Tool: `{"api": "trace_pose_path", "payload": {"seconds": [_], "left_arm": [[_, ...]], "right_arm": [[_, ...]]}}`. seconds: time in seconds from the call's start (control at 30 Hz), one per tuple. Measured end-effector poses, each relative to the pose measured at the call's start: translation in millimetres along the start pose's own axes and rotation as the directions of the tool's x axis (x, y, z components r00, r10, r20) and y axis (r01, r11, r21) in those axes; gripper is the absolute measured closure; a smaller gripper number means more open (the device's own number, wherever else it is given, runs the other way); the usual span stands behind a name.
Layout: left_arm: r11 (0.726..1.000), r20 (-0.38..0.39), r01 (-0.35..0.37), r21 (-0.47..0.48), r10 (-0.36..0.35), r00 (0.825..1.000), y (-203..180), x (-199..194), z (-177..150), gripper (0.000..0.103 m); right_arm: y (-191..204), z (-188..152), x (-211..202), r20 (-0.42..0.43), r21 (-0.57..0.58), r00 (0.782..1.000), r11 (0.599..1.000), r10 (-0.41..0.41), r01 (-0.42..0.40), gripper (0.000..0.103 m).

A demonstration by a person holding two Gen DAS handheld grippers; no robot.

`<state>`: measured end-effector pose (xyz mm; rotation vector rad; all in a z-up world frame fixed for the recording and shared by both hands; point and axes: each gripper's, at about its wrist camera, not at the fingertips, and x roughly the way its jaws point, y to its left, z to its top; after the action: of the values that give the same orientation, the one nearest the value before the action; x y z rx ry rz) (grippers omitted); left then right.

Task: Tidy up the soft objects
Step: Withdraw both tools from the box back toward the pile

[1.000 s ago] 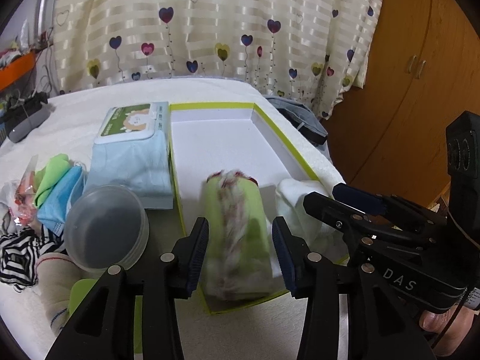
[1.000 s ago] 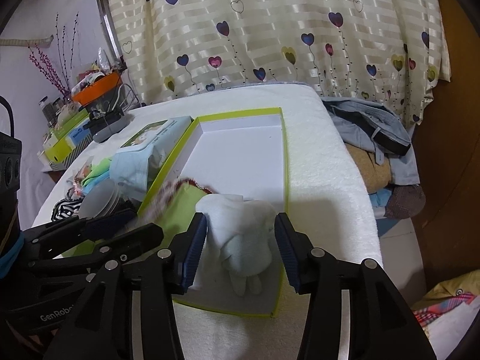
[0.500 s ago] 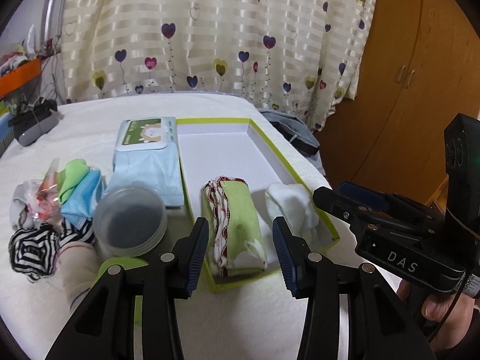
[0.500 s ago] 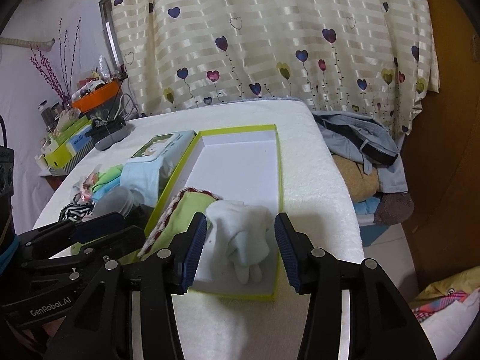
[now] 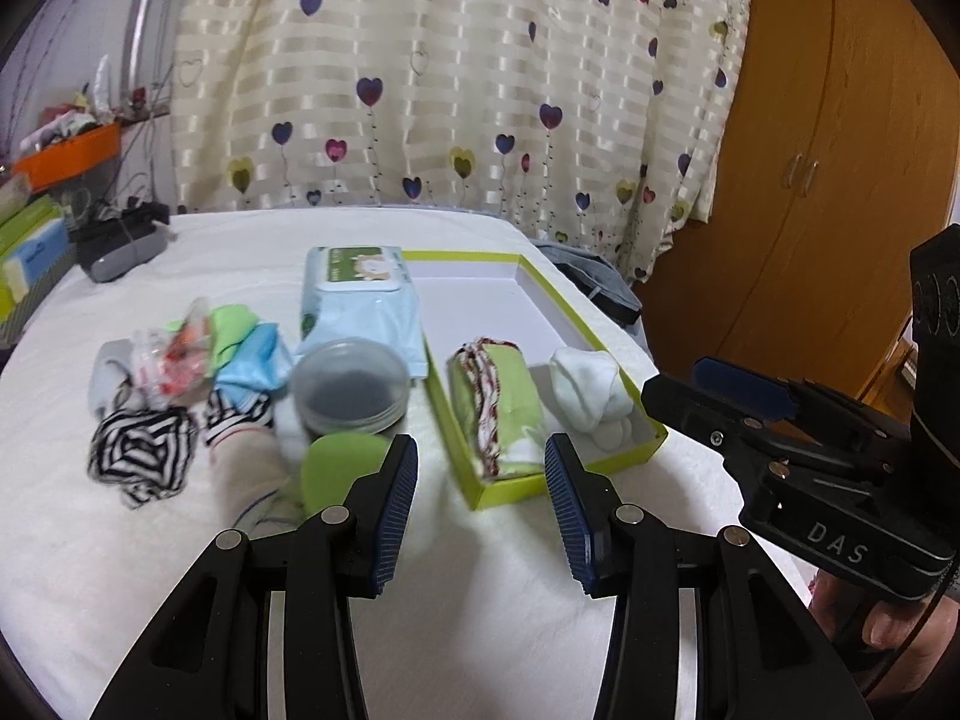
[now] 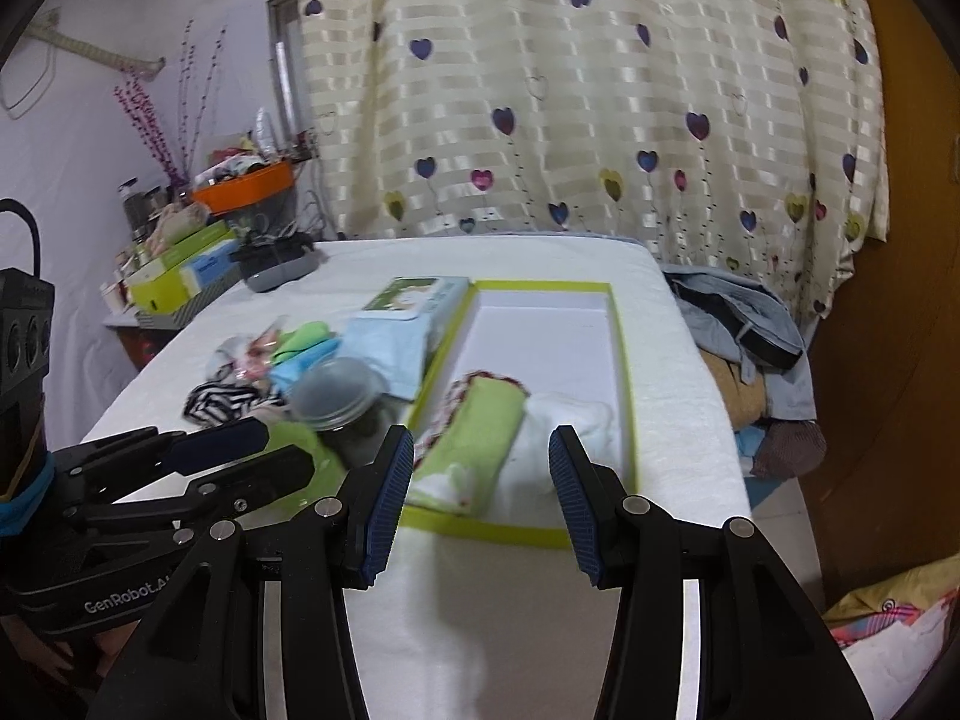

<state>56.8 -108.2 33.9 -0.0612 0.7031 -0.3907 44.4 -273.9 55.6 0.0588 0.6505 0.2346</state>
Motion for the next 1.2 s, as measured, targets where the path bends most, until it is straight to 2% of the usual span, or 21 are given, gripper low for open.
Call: {"api": "trace_pose_path", "payload": {"seconds": [0.6,1.2], "left_arm": [[0.994,0.029,-0.067,-0.086,0.07,0.997,44,-47,-30,0.06],[0.984,0.03,-0.1,-0.148,0.106,0.994,75,-55,-35,0.06]], "right_arm": [[61,-20,-18,-0.017,-0.081,0.994,0.991,0.106,-0.107,0.055],[90,-19,-13,-0.046,-0.139,0.988,0.978,0.149,-0.154,0.055]]}}
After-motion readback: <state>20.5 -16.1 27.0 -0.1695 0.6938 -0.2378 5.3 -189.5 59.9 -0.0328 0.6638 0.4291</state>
